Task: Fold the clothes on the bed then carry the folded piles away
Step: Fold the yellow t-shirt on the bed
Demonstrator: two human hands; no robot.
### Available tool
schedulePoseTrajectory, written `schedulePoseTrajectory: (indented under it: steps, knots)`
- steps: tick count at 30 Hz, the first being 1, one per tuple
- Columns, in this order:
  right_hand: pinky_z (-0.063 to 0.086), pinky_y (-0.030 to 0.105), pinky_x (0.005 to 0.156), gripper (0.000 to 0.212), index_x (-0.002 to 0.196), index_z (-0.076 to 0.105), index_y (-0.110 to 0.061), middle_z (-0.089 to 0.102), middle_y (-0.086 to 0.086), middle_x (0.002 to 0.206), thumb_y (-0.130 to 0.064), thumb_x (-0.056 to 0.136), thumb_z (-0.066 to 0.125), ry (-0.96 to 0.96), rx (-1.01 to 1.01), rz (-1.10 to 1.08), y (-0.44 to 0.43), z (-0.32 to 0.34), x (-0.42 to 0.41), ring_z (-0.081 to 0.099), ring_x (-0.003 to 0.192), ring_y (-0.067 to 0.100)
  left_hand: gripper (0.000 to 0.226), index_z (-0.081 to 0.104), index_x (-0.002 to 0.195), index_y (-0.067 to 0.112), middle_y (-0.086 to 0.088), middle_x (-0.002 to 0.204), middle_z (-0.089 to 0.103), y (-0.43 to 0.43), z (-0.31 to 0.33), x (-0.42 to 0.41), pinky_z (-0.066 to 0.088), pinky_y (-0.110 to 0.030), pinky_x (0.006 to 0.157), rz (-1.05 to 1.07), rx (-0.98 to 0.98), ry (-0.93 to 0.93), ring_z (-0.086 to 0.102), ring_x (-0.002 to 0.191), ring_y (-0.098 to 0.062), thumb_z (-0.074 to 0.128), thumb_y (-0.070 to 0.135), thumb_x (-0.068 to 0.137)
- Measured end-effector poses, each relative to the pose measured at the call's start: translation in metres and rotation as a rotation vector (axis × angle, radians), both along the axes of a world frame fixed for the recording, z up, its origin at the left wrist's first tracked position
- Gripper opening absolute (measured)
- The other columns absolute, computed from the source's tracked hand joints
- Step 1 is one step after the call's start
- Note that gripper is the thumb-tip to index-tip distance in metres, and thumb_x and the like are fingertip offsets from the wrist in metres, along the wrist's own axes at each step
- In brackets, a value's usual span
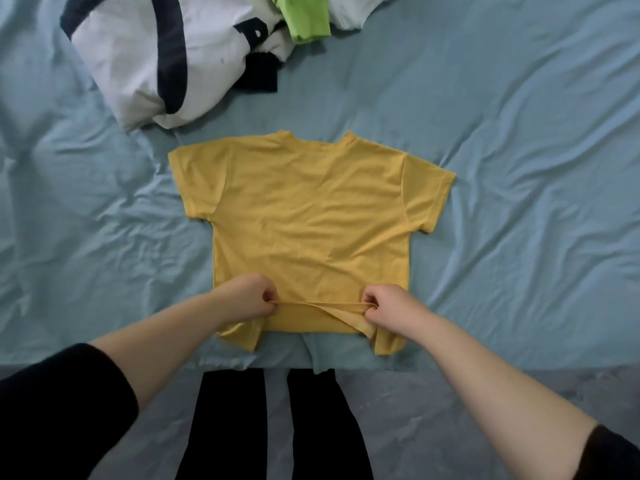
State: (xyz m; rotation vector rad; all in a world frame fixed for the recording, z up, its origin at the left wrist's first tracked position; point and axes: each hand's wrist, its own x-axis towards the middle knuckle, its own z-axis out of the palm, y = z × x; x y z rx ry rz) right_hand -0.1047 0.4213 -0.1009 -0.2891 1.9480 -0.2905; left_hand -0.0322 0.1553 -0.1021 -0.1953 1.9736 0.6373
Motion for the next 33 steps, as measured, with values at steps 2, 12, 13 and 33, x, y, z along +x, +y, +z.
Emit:
schedulePoseTrajectory:
  steps: [2, 12, 13, 33]
  knots:
    - [0.042, 0.027, 0.067, 0.017, 0.090, 0.062, -0.021, 0.059, -0.001, 0.088, -0.008, 0.079, 0.056, -0.010, 0.019, 0.058, -0.004, -0.001, -0.015, 0.057, 0.085, 0.021, 0.008, 0.068, 0.091, 0.027, 0.015, 0.082, 0.057, -0.024, 0.004, -0.013, 0.035, -0.014, 0.057, 0.029, -0.013, 0.021, 0.052, 0.076, -0.004, 0.066, 0.030, 0.084]
    - [0.048, 0.031, 0.072, 0.025, 0.082, 0.057, -0.025, 0.061, 0.001, 0.092, -0.002, 0.080, 0.049, 0.196, 0.092, -0.138, -0.018, 0.003, -0.088, 0.060, 0.087, 0.023, 0.026, 0.063, 0.077, 0.028, 0.006, 0.083, 0.062, -0.080, 0.019, -0.075, 0.041, -0.022, 0.061, 0.225, -0.063, 0.155, 0.055, 0.077, -0.011, 0.050, 0.006, 0.082]
    - [0.049, 0.031, 0.073, 0.024, 0.089, 0.058, -0.026, 0.061, -0.001, 0.093, -0.005, 0.081, 0.051, 0.210, 0.074, -0.172, -0.019, 0.004, -0.090, 0.059, 0.087, 0.020, 0.027, 0.063, 0.079, 0.026, 0.004, 0.086, 0.063, -0.081, 0.018, -0.078, 0.043, -0.023, 0.063, 0.263, -0.065, 0.169, 0.056, 0.080, -0.014, 0.048, 0.004, 0.083]
    - [0.050, 0.035, 0.073, 0.035, 0.096, 0.050, -0.024, 0.053, -0.012, 0.086, -0.036, 0.077, 0.076, 0.325, 0.069, -0.125, 0.002, 0.003, -0.097, 0.058, 0.087, 0.017, 0.018, 0.070, 0.094, 0.023, 0.009, 0.093, 0.064, -0.087, 0.002, -0.084, 0.040, -0.016, 0.059, 0.337, -0.127, 0.209, 0.054, 0.077, -0.003, 0.055, 0.016, 0.087]
